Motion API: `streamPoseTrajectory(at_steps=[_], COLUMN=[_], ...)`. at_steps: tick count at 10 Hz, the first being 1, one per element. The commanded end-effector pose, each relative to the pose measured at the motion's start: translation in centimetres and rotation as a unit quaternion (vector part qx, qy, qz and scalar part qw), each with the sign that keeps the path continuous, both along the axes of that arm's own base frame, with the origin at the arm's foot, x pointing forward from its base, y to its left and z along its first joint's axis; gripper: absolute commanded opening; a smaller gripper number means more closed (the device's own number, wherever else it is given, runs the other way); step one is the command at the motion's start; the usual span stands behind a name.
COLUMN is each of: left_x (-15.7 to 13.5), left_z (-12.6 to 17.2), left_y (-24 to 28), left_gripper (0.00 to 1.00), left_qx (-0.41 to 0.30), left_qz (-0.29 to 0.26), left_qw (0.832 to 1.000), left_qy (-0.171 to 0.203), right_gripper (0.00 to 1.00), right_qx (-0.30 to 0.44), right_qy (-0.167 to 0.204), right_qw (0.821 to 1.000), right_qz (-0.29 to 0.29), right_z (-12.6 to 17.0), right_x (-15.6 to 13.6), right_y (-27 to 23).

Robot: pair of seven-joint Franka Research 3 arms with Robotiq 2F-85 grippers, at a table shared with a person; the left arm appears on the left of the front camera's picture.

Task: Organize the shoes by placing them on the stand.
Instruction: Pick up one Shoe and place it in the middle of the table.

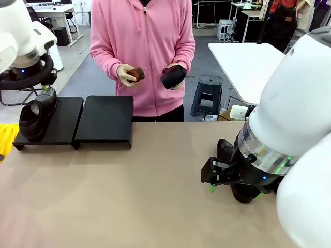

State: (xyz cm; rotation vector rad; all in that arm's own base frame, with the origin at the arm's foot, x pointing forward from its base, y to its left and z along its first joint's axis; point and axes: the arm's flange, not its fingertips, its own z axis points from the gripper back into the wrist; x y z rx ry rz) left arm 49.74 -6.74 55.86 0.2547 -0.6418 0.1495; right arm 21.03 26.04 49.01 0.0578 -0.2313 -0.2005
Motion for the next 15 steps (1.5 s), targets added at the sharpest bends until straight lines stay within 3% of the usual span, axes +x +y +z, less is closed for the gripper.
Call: streamPoseTrajectory(at_steps=[1,2,4,7,9,10,11,12,13,15], left_x=[-2.3,-3.2,-3.4,-5.1,-5.8,-5.5,-4.8,-6.4,-6.4,-6.4], left_z=[0.6,0.7,-1.9,-3.3,-3.8,-4.1,-4.1,-4.6,-4.6,-4.6], left_y=[-1.3,-3.8,-9.3,-12.4,-12.6,-12.4,-12.0,-12.8,-12.8,-12.8], left_gripper=[0.4,0.4,0.4,0.4,0.4,0.4,0.4,0.4,0.4,0.4], left_qx=[-0.018,-0.033,-0.055,-0.099,-0.104,-0.114,-0.119,-0.112,-0.112,-0.112], left_qz=[-0.076,-0.144,-0.252,-0.346,-0.343,-0.338,-0.326,-0.336,-0.336,-0.336], left_qw=[0.997,0.988,0.953,0.89,0.878,0.877,0.883,0.878,0.878,0.878], left_qy=[0.011,0.041,0.159,0.279,0.317,0.323,0.316,0.321,0.321,0.321], right_gripper=[1.0,1.0,1.0,1.0,1.0,1.0,1.0,1.0,1.0,1.0], right_qx=[0.006,0.006,0.006,0.006,-0.001,0.013,0.03,0.025,0.003,0.008], right_qy=[0.006,0.006,0.006,0.006,0.0,0.008,0.033,0.031,0.01,0.013], right_qw=[1.0,1.0,1.0,1.0,1.0,1.0,0.999,0.998,0.996,0.99], right_qz=[0.009,0.009,0.009,0.009,0.0,0.006,0.024,0.057,0.089,0.142], right_z=[0.1,0.1,0.1,0.1,0.0,-0.4,-1.0,-1.9,-3.5,-6.2], right_x=[0.0,0.0,0.0,0.0,0.0,2.3,4.3,5.8,7.2,9.6], right_y=[-0.1,-0.1,-0.1,-0.1,0.0,-1.1,-2.3,-3.1,-3.8,-5.2])
